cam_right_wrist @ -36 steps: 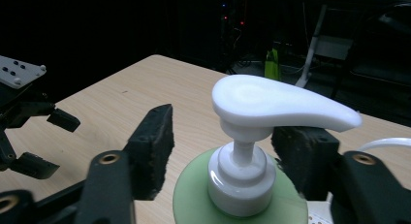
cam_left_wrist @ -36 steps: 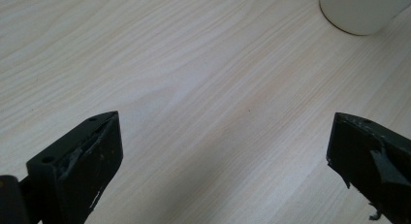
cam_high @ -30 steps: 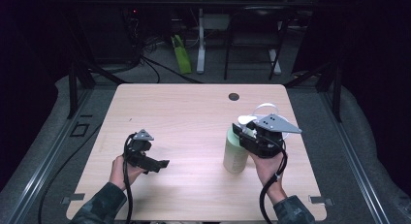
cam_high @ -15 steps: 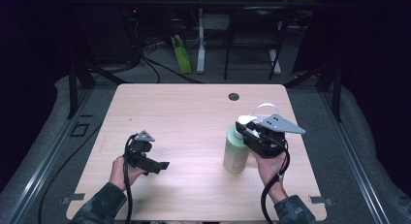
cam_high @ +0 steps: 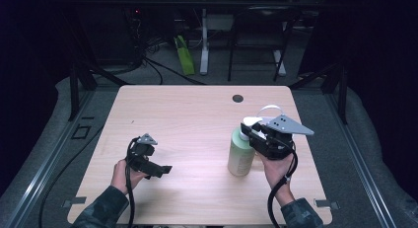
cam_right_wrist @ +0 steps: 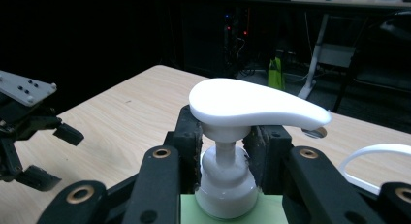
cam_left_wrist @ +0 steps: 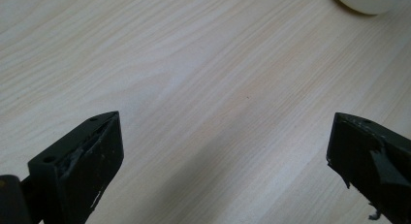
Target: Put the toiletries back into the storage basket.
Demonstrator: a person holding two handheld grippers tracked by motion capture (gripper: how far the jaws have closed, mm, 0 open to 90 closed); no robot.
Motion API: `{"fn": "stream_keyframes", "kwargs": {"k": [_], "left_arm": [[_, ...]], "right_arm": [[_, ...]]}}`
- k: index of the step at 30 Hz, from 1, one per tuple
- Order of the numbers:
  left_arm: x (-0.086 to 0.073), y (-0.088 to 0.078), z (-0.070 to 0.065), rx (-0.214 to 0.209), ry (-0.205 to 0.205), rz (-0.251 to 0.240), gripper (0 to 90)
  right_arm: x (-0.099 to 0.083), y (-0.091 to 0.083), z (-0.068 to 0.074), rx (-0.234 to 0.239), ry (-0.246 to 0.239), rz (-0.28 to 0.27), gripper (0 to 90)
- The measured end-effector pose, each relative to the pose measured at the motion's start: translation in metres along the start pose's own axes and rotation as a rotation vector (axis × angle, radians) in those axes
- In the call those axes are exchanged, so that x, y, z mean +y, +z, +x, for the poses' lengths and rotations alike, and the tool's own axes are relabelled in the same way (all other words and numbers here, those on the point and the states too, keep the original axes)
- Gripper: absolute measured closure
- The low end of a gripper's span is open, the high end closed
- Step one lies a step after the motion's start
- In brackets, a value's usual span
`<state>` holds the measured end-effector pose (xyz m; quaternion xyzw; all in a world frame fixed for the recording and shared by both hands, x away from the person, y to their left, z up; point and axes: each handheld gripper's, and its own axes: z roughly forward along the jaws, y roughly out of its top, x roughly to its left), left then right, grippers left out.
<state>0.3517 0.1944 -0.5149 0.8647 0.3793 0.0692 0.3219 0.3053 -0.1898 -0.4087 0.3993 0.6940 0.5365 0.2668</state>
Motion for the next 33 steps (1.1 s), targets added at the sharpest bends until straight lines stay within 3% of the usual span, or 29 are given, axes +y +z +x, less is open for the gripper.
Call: {"fn": "stream_keyframes", "kwargs": {"k": [5, 10, 19, 33], "left_arm": [[0.000, 0.000, -0.001, 0.006, 0.016, 0.007, 0.0], [-0.002, -0.005, 0.004, 0.043, -0.028, -0.043, 0.0], [-0.004, -0.001, 0.008, 0.053, -0.042, -0.002, 0.8], [-0.004, -0.001, 0.009, 0.055, -0.044, -0.001, 2.9]], "right_arm": [[0.006, -0.006, 0.001, 0.006, -0.004, -0.021, 68.0], [0.011, -0.008, 0.000, 0.016, -0.009, -0.020, 68.0], [0.017, -0.005, 0.001, 0.030, -0.024, -0.015, 68.0], [0.032, -0.002, 0.003, 0.049, -0.040, -0.016, 68.0]]}}
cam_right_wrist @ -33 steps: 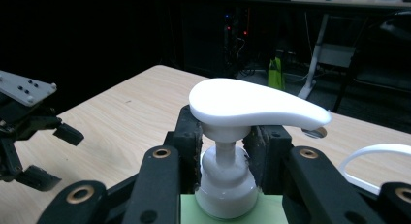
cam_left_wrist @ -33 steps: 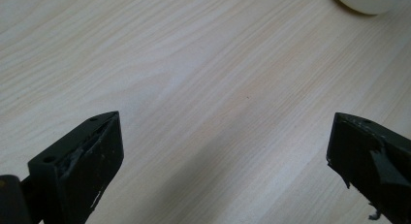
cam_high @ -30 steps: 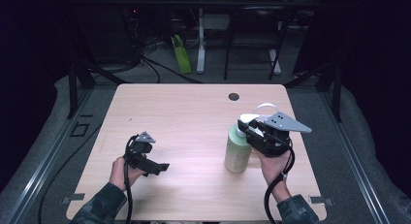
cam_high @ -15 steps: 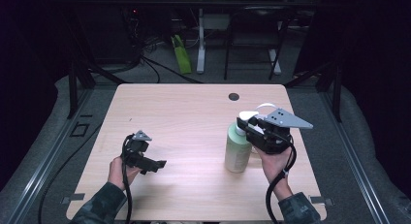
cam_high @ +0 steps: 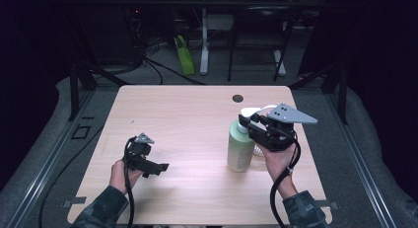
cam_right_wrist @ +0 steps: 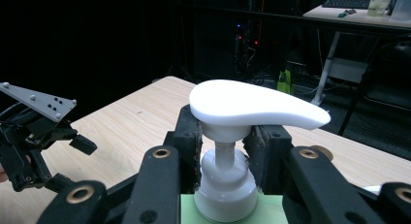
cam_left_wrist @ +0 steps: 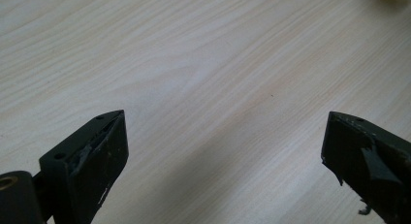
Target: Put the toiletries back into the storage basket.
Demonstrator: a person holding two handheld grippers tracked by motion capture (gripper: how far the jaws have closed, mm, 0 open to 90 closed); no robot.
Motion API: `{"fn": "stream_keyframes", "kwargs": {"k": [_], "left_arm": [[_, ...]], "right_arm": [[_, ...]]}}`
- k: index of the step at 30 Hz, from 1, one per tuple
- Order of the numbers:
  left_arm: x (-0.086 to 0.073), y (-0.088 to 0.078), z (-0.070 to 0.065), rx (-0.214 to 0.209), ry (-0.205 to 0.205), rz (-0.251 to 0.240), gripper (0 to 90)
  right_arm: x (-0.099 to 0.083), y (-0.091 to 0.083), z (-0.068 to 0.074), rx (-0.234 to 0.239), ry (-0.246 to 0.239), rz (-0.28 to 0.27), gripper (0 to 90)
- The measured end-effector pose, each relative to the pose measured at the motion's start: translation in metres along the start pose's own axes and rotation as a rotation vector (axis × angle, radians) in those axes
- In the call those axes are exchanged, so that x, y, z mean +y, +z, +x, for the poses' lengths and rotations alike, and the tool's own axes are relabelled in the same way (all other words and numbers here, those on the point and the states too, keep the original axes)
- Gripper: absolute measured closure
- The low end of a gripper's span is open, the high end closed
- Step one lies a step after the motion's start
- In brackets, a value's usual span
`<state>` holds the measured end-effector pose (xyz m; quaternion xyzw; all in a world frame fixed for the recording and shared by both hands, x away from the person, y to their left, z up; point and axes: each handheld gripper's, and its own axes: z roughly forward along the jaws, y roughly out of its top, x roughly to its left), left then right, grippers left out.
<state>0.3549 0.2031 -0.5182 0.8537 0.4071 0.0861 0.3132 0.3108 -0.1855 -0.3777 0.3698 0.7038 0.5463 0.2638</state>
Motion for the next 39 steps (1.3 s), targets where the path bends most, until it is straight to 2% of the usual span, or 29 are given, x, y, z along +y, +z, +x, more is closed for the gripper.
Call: {"fn": "stream_keyframes", "kwargs": {"k": [18, 31, 39], "left_arm": [[0.001, -0.001, -0.001, -0.005, 0.002, -0.001, 2.9], [0.001, -0.002, -0.004, -0.001, 0.017, -0.001, 2.3], [0.002, -0.001, -0.004, 0.000, 0.012, -0.005, 2.3]], "right_arm": [[0.023, 0.000, 0.000, 0.023, -0.032, -0.010, 68.2], [0.034, -0.004, -0.003, 0.021, -0.044, -0.014, 68.4], [0.042, -0.005, -0.007, 0.019, -0.046, -0.015, 68.4]]}}
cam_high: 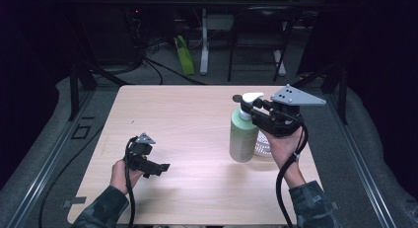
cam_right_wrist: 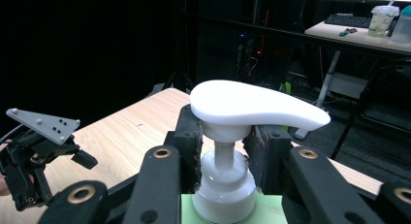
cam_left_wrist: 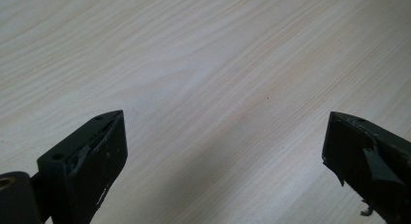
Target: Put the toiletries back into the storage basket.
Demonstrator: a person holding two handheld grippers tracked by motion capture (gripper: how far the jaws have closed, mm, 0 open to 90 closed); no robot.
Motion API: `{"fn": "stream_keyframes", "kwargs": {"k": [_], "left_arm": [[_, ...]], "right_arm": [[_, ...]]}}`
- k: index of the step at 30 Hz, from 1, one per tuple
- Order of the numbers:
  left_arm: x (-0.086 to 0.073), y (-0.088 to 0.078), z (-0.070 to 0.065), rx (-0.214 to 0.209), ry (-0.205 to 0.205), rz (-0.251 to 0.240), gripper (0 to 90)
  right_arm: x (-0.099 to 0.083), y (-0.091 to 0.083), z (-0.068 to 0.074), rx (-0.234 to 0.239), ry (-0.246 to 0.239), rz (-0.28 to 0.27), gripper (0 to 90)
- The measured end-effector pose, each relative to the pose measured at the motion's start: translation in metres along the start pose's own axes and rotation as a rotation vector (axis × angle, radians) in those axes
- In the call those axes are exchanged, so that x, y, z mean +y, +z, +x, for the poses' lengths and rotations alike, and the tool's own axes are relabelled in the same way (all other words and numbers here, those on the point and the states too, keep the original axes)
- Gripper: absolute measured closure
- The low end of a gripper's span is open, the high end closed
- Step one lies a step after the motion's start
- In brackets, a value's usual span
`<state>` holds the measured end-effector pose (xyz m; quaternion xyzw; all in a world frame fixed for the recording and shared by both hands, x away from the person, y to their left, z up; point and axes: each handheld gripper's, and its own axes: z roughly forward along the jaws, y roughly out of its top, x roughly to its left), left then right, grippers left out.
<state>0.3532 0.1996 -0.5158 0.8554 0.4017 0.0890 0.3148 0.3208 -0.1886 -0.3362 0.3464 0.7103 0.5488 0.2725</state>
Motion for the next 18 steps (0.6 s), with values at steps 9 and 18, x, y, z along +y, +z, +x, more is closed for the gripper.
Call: {"fn": "stream_keyframes", "kwargs": {"k": [9, 18], "left_arm": [[0.001, -0.003, 0.000, -0.015, 0.000, -0.023, 2.5], [0.001, -0.003, -0.001, -0.019, 0.001, -0.021, 2.5]], "right_arm": [[0.010, -0.003, -0.003, -0.002, 0.001, -0.020, 68.4], [0.026, -0.004, -0.006, -0.007, -0.008, -0.041, 68.4]]}}
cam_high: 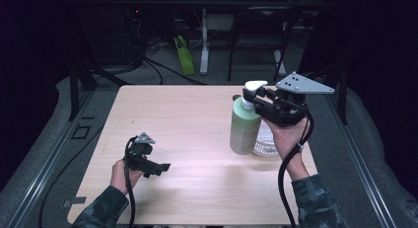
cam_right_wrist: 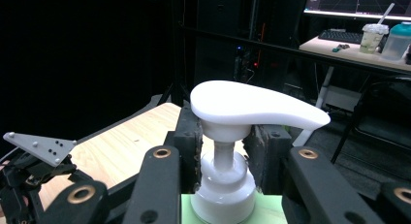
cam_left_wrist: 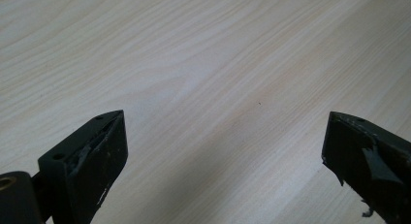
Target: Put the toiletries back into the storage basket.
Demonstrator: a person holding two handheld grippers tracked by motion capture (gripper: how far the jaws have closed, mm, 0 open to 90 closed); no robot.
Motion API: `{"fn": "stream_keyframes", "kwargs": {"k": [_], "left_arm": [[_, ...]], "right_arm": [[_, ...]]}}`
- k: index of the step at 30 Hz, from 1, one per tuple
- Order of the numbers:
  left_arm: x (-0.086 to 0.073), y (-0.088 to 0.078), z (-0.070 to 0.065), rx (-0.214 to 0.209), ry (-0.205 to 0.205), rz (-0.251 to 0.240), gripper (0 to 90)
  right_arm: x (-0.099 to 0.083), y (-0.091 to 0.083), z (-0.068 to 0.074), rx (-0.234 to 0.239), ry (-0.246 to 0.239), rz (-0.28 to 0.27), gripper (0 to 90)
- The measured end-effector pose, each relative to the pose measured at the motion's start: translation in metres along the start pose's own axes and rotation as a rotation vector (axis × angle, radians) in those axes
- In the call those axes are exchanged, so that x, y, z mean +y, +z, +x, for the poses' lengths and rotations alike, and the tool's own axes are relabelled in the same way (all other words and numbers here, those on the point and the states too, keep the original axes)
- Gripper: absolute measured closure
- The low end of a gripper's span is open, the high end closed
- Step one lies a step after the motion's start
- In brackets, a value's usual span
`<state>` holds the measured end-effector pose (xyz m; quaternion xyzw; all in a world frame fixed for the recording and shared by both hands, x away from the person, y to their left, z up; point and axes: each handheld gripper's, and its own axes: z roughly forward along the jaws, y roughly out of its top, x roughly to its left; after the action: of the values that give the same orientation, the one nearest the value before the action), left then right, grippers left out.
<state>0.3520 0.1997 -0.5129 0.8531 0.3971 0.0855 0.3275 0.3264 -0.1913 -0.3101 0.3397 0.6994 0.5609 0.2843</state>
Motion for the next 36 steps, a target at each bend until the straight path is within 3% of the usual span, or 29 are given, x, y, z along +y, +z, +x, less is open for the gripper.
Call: {"fn": "stream_keyframes", "kwargs": {"k": [15, 36], "left_arm": [[0.000, 0.002, 0.002, -0.003, -0.004, 0.008, 2.5], [0.000, 0.002, 0.002, -0.009, -0.008, 0.005, 2.4]], "right_arm": [[0.019, 0.000, -0.004, -0.014, -0.008, -0.026, 68.4], [0.029, -0.003, -0.021, -0.058, -0.002, -0.034, 68.4]]}}
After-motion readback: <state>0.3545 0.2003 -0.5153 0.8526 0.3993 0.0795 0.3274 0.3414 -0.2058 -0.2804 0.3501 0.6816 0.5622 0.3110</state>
